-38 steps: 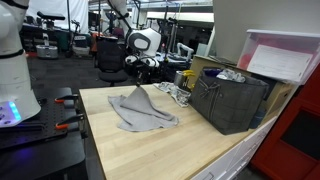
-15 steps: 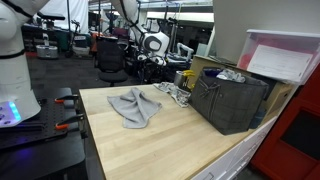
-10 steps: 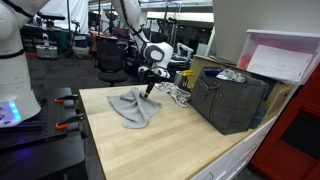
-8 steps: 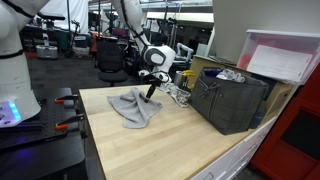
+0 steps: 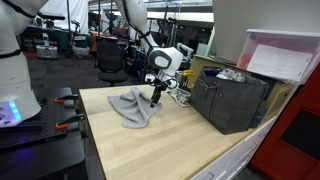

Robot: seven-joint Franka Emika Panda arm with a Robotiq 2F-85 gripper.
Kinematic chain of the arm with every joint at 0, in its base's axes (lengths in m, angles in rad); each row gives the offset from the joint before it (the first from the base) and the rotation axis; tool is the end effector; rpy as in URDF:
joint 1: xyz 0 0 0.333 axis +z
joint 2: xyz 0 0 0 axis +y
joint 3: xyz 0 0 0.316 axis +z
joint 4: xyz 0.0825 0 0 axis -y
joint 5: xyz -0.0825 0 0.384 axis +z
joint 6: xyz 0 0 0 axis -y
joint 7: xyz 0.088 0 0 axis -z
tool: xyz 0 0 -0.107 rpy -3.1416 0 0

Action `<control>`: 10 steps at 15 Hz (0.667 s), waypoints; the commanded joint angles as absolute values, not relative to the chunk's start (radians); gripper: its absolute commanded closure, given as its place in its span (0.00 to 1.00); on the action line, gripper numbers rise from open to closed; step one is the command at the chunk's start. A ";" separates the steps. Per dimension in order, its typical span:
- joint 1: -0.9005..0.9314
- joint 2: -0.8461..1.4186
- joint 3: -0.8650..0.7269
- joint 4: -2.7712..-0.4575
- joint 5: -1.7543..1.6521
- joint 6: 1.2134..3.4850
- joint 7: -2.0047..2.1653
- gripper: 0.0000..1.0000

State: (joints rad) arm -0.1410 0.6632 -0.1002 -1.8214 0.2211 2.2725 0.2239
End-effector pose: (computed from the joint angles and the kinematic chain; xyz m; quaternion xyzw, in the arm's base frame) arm 0.6076 -0.1415 0.1563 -0.9478 0.2988 0.1016 0.0457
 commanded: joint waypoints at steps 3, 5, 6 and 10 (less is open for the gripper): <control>-0.122 0.698 -0.035 -1.774 0.227 2.257 0.156 0.00; -0.102 0.724 -0.028 -1.746 0.213 2.255 0.164 0.00; -0.089 0.737 -0.032 -1.729 0.201 2.261 0.170 0.00; -0.061 0.819 -0.057 -1.622 0.171 2.276 0.206 0.00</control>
